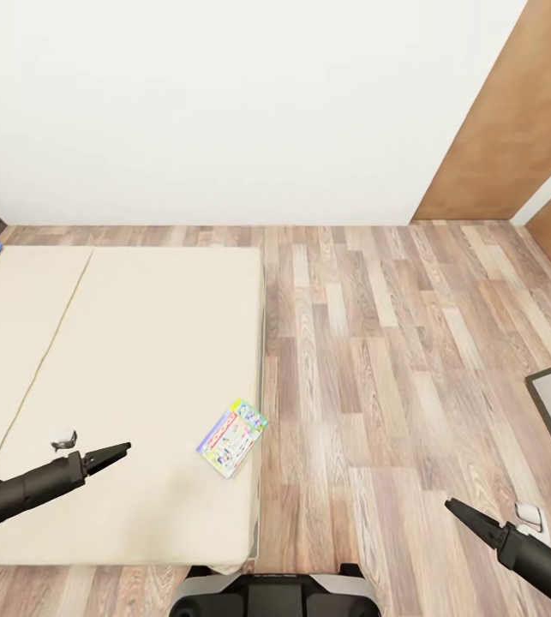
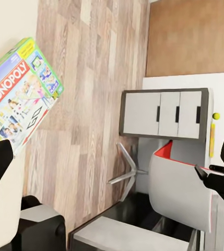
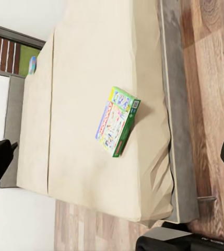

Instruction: Put all the toys in the child's room - the three board games (two on the bed and one on the table), the two jigsaw puzzles on the table, and the tennis ball on the table - inside the toy box on the table in the child's room.

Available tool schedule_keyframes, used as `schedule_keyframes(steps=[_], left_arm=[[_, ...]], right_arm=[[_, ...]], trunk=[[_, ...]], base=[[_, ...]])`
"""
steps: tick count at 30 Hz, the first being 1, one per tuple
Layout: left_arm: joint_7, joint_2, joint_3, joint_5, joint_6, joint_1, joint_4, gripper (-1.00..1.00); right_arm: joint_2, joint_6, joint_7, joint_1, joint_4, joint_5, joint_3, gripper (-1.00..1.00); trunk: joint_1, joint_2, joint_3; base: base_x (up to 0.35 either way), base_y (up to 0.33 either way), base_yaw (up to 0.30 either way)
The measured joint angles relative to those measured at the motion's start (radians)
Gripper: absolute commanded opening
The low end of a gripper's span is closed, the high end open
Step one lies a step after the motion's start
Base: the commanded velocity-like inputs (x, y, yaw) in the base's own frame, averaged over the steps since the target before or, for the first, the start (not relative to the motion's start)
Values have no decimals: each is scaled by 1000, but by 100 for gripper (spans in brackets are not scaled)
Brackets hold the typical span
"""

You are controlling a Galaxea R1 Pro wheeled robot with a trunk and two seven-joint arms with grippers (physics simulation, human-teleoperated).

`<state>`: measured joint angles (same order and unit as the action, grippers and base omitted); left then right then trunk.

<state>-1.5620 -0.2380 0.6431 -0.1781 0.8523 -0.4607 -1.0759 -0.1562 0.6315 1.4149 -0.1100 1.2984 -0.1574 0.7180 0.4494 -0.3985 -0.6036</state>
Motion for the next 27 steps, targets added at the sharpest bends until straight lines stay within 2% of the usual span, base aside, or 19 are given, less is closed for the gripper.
schedule_keyframes(steps=[27], left_arm=[[0,-4,-3,3,-1,0,-2,100]], right_arm=[[4,-25,0,0,-6,-6,-2,100]], trunk=[[0,0,44]], base=[[0,0,0]])
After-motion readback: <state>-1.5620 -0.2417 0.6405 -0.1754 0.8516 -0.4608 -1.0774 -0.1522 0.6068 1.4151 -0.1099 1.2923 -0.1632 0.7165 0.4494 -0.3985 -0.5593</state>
